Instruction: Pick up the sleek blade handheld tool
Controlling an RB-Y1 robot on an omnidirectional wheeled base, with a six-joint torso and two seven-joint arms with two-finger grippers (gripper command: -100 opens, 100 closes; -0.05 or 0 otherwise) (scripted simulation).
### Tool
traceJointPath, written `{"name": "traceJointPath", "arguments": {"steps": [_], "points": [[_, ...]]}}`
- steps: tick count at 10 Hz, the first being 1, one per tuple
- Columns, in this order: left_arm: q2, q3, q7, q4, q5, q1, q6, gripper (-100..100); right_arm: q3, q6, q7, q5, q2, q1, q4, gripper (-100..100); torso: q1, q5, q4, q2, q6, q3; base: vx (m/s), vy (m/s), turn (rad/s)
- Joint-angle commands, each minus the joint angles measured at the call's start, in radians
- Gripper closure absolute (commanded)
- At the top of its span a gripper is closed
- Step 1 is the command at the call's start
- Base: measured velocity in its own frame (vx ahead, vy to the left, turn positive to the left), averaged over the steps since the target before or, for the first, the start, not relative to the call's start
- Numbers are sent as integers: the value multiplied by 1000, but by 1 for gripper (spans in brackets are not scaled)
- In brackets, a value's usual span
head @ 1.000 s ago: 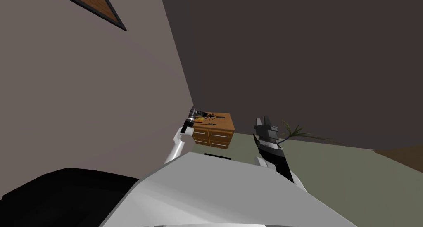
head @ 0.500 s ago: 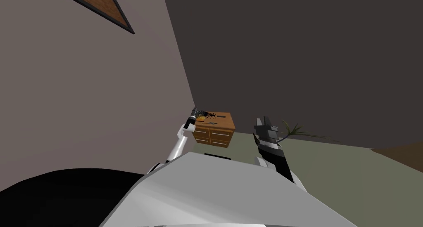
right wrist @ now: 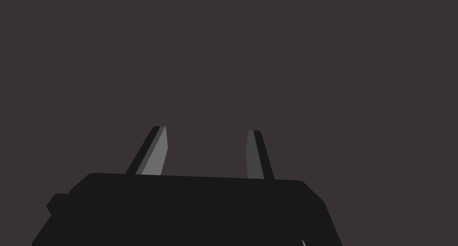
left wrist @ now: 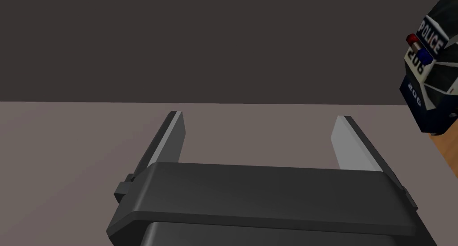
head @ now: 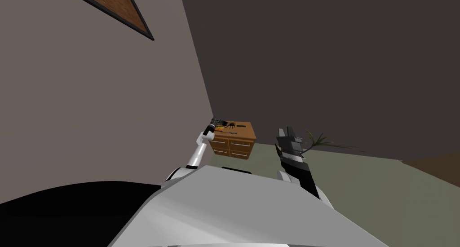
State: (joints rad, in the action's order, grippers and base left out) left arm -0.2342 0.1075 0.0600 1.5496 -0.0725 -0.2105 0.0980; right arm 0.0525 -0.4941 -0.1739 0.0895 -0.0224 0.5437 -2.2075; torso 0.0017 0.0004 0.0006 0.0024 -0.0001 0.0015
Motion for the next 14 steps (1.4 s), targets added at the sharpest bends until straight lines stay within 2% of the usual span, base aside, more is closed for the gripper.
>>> {"name": "traceJointPath", "arguments": {"steps": [1,2,3,4,5,6,7,8,9,10,11,13,14], "points": [[-2,0,4,-38,-3,-35,49,-100,0,0,0,0,0,0,0,0,0,0,0,0,0,0,-39,20,-4],[-1,-1,10,-86,-7,-79,74,-100,0,0,0,0,0,0,0,0,-1,0,0,0,0,0,-41,18,-1],[-1,-1,10,-100,-7,-86,97,-100,0,0,0,0,0,0,0,0,-1,0,0,0,0,0,-34,17,-5],[-1,-1,10,-100,-7,-86,100,-100,0,0,0,0,0,0,0,0,-1,0,0,-1,0,0,-14,10,-1],[1,-2,17,-155,-12,-136,139,-100,0,0,0,0,0,0,0,0,-1,0,0,-1,0,-1,-25,20,-1],[1,-2,17,-163,-12,-136,149,-100,0,0,0,0,0,0,0,0,-1,0,0,-1,0,-1,-26,20,-10],[3,-5,25,-201,-16,-180,188,-100,0,0,0,0,0,0,0,0,-1,0,0,-1,0,-1,-27,23,-4],[3,-5,25,-228,-16,-186,196,-100,0,0,0,0,0,0,0,0,-1,0,0,-1,0,-1,-24,20,-10],[6,-8,35,-254,-21,-226,239,-100,0,0,0,0,0,0,0,0,-1,0,0,-1,0,-1,-26,20,-7],[6,-8,35,-288,-21,-234,243,-100,0,0,0,0,0,0,0,0,-1,0,0,-1,0,-1,-17,17,-10],[10,-12,45,-324,-27,-278,280,-100,0,0,0,0,0,0,0,0,-1,0,0,-2,0,-1,-11,20,-7],[10,-12,45,-361,-27,-280,287,-100,0,0,0,0,0,0,0,0,-1,0,-1,-2,0,-1,-5,12,-5],[15,-17,57,-404,-32,-325,330,-100,0,0,0,0,0,0,0,0,-1,0,-1,-2,0,-1,0,12,-8]]}}
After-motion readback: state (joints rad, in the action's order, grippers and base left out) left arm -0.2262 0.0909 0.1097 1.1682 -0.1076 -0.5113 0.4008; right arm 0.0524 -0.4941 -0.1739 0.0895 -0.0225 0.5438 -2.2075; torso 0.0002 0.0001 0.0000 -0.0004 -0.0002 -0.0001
